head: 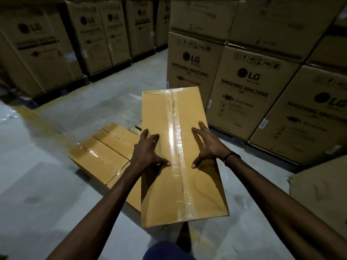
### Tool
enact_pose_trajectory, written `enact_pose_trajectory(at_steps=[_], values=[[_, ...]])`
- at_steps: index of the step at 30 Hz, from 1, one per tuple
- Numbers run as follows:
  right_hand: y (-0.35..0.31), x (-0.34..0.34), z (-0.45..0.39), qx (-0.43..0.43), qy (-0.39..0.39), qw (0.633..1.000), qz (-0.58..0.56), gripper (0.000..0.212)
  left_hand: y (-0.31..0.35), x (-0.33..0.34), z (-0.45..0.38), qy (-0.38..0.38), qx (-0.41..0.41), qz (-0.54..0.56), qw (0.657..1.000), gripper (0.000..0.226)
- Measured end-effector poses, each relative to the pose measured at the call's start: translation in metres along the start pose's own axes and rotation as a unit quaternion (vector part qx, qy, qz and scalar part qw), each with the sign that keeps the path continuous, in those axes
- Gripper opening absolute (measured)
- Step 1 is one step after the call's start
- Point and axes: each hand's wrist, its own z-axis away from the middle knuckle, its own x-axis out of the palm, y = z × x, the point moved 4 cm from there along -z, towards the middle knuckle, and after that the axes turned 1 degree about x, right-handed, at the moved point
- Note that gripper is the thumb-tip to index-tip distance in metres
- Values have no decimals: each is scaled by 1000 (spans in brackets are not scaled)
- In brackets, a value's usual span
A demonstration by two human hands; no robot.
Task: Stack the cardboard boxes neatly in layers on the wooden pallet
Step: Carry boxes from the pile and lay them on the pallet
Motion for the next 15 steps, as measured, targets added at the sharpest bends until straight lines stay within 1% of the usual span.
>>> enact_pose_trajectory(at_steps=[3,9,15], values=[[17,-22,-43,2,5,1000,3,158,10,3,-51,7,9,-6,1000,136],[51,-57,-122,-3,-4,1000,7,156,25,13,-133,18,-3,-7,1000,134],[92,-83,-202,-37,-36,999,17,153,39,35,-203,39,-37,-9,998,132]])
